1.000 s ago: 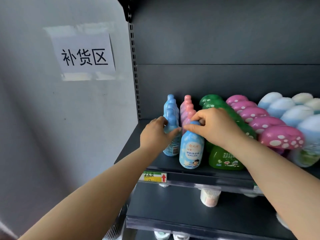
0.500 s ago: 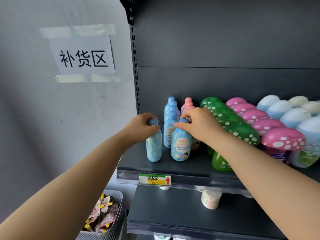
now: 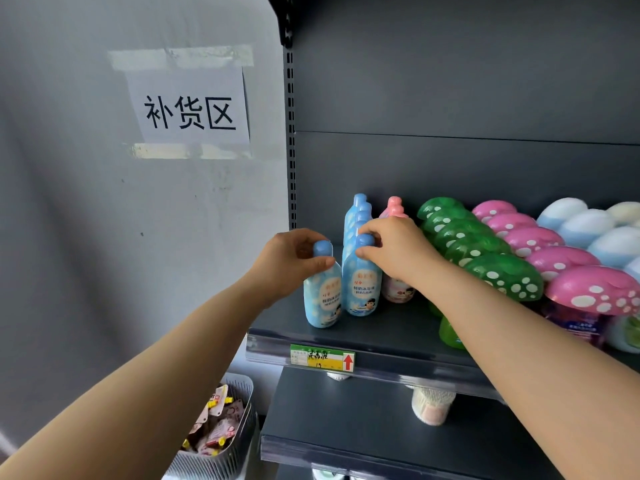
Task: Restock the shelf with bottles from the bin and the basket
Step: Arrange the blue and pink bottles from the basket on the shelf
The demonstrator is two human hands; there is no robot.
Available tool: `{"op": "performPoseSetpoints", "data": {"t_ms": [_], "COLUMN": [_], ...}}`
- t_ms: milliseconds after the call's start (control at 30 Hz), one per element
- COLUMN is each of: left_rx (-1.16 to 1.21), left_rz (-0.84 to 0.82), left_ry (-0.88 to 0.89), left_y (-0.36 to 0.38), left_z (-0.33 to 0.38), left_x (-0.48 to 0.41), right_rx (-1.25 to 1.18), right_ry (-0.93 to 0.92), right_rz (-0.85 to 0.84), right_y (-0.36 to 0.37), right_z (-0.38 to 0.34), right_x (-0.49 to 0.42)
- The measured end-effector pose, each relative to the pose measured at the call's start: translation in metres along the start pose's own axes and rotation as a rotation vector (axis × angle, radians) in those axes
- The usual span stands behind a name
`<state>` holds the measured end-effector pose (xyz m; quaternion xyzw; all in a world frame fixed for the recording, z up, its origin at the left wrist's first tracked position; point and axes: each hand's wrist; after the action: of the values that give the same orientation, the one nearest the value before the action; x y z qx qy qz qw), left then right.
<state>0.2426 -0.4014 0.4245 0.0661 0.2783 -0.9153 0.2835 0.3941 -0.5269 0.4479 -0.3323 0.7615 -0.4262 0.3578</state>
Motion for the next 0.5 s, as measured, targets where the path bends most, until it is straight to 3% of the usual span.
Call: {"op": "performPoseSetpoints", "data": {"t_ms": [400,500], "left_rx": [0.178,0.132], "left_rz": [-0.235,-0.234], "left_ry": [0.081,0.112], "left_y": [0.029,0.041], "left_z": [0.023,0.024], "left_x": [-0.003,-0.002], "right_rx": [-0.144,-0.151], "right_ry": [-0.017,0.007], "right_rz": [0.077,0.074], "right_y": [-0.024,-0.022], "right_z": [0.010,0.013], "right_x": [0.032,0.040]}}
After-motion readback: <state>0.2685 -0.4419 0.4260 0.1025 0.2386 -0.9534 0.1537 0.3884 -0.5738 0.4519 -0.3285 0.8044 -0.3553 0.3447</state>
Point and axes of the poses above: each hand's wrist, its own x-axis away from the middle knuckle, its own y-axis out of the palm, z = x × y, and after that the axes turned 7 degrees about -z, right-handed
